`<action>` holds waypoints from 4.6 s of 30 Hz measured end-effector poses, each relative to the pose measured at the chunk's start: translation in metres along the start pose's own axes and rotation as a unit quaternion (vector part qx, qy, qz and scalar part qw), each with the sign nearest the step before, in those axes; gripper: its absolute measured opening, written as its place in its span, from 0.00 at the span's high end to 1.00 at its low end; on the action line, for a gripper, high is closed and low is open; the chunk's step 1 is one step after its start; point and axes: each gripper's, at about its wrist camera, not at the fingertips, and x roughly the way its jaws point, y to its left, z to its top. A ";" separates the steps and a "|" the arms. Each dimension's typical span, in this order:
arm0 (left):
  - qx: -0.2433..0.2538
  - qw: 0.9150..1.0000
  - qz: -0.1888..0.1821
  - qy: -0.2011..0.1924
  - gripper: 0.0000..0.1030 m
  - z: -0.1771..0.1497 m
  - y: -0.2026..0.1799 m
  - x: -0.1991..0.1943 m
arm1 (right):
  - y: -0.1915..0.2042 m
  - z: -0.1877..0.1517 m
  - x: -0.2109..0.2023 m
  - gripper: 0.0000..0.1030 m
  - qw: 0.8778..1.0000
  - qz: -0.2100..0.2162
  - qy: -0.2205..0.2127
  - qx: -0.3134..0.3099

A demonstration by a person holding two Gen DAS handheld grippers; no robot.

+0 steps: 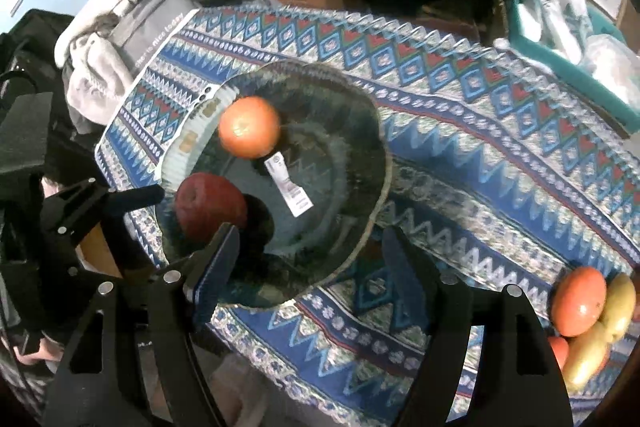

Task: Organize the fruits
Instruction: 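Lower the apple and orange onto the glass plate and open both grippers, then move both grippers back to the fruit cluster, then grasp the large green pear with the right gripper while the left gripper grasps a large orange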

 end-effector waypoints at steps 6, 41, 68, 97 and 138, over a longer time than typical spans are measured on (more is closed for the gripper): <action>0.007 1.000 -0.017 -0.015 0.22 0.006 -0.018 -0.017 | -0.014 -0.012 -0.032 0.26 0.999 -0.031 -0.014 0.015; 0.108 0.990 -0.082 -0.036 0.22 0.029 -0.159 -0.046 | -0.168 -0.107 -0.118 0.23 0.978 -0.146 -0.017 0.145; 0.128 0.989 -0.076 -0.005 0.22 0.047 -0.207 -0.002 | -0.219 -0.117 -0.047 0.29 0.972 -0.190 0.040 0.129; 0.162 0.983 -0.081 0.019 0.22 0.051 -0.248 0.018 | -0.224 -0.180 -0.109 0.38 0.976 -0.119 0.024 0.178; 0.125 0.986 -0.112 0.027 0.15 0.094 -0.314 0.069 | -0.299 -0.185 -0.160 0.32 0.949 -0.186 -0.082 0.241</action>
